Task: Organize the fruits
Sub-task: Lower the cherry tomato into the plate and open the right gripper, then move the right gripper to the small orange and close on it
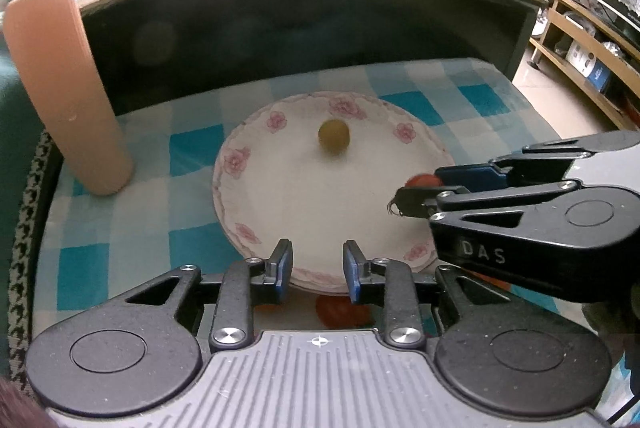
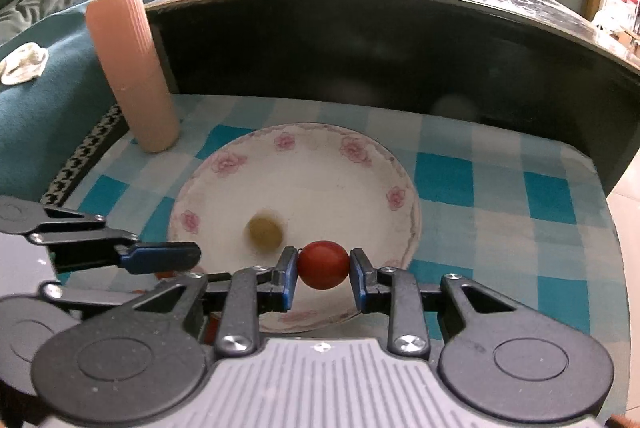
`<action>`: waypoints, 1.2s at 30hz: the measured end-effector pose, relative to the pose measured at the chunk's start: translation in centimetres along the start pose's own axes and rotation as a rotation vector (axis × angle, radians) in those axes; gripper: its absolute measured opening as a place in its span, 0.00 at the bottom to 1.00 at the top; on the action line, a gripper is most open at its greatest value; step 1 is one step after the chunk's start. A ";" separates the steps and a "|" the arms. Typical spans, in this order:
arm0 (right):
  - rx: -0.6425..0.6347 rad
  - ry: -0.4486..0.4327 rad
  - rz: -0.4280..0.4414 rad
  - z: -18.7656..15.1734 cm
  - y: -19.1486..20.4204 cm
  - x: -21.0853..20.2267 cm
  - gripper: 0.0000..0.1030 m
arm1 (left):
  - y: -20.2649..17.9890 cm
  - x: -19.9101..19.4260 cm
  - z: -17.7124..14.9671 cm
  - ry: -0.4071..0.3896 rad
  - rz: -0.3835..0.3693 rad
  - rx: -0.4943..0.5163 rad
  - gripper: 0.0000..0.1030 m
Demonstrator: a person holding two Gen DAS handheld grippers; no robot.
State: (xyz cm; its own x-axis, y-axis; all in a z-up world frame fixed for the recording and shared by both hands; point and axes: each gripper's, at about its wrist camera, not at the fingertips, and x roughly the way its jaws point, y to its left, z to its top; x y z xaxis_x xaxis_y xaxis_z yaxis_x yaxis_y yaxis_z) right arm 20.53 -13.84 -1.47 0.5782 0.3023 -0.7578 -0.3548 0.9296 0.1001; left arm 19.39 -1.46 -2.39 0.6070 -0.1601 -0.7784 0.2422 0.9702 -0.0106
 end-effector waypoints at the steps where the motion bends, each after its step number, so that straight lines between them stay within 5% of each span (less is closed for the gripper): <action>1: 0.005 -0.003 -0.004 0.0 -0.1 0.0 0.42 | 0.1 -0.2 0.1 -0.005 -0.001 -0.005 0.36; 19: 0.048 -0.065 -0.015 0.6 -1.1 -1.9 0.52 | 1.9 -3.0 0.0 -0.052 -0.002 -0.024 0.46; 36: -0.027 -0.015 0.049 -2.2 1.2 -4.3 0.51 | 3.5 -4.9 -4.4 0.013 -0.031 -0.009 0.50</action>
State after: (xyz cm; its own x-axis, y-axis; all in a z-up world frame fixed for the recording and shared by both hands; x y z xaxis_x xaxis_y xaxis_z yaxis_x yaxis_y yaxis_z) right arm 15.98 -14.46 0.54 0.5700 0.3509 -0.7429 -0.4024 0.9076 0.1199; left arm 13.93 3.51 -1.34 0.5891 -0.1877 -0.7860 0.2542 0.9663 -0.0402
